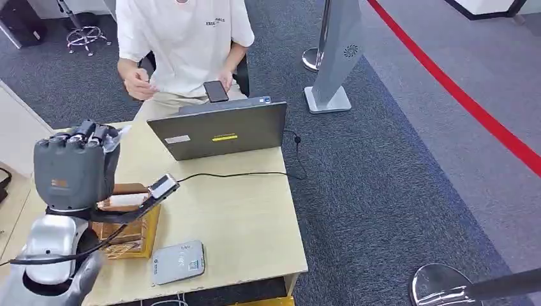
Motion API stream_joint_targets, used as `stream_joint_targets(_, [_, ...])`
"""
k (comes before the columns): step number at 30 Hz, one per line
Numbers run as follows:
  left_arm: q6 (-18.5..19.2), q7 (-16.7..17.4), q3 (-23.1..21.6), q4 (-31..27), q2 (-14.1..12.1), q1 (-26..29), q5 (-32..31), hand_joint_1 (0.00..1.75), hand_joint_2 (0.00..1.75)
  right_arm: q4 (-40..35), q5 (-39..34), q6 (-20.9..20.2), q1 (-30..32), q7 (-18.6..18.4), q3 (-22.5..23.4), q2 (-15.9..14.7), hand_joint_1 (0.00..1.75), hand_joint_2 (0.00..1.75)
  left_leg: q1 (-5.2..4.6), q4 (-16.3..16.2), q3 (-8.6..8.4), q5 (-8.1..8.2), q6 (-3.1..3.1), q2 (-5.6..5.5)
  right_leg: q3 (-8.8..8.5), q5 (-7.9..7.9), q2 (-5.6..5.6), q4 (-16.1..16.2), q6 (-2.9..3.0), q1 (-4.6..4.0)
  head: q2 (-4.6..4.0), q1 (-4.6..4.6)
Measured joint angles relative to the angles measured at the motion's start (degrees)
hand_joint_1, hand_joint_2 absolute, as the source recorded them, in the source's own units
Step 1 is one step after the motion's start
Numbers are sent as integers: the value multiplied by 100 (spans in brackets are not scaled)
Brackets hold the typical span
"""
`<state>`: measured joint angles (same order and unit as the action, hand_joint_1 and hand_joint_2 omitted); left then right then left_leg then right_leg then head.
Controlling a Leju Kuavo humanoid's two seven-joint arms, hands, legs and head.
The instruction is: Pass the card to the sensor for recognition and then transmit it.
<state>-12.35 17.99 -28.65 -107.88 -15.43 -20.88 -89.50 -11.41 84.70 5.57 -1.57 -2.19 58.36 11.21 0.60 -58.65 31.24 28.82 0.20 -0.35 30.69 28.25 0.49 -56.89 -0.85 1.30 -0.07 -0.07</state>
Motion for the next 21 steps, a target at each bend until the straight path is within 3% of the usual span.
stream_joint_targets(4, [120,232,103,330,-282,-343,0,175,175,7,44,-9,0,22,-28,-2,0,175,1,0,0,0,0,1,0,0,1,-1,0,-1,0,0])
stream_joint_targets(10, [177,297,393,909,-601,-736,0,175,175,9,68,-13,0,13,-61,-22,0,175,1,0,1,0,0,6,1,0,5,-2,0,-1,0,2])
stream_joint_targets(21, [339,8,758,1451,-585,-853,2,175,175,9,68,-37,-2,-61,-63,-37,0,175,0,0,5,0,0,7,5,0,6,-1,0,0,0,0])
